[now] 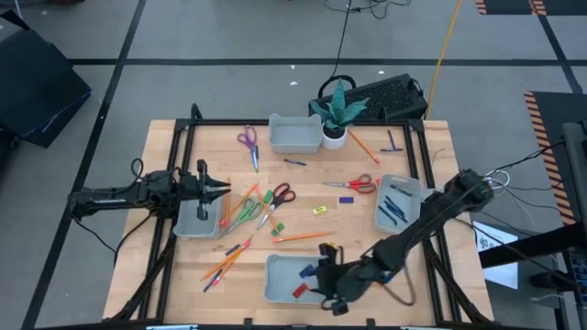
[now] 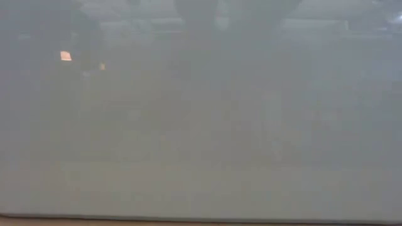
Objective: Sort crayons/erasers/pens/pencils in bins
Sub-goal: Put the blue eraser into the bottom gray bin
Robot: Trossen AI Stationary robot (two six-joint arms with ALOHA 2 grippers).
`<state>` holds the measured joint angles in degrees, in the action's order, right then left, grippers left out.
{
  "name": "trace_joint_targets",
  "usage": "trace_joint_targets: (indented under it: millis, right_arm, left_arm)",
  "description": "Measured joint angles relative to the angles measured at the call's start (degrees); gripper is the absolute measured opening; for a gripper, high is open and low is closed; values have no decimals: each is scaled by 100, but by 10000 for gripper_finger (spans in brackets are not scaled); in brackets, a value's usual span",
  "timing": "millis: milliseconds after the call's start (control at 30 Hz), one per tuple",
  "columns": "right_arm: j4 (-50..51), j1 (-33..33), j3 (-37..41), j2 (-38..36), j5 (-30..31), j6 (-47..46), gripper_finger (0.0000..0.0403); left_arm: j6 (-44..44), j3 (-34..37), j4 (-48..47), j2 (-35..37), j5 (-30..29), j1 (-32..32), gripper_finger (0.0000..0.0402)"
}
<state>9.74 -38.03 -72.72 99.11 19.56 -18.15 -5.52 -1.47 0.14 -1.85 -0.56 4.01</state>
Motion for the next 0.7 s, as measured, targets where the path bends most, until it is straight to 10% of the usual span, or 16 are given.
trace_joint_targets:
  millis: [300,467,700]
  right_arm:
    - [3284,-1032,144,-756,469,-4351,184]
    - [3669,-1285,873,-754,-642,-7579,190]
    - [3526,-1190,1751,-754,-1968,-9048,189]
  left_arm:
    - [0,1,2,0,0,-2,76]
    - [0,1,0,0,0,0,76]
    - [0,-1,2,0,0,-2,76]
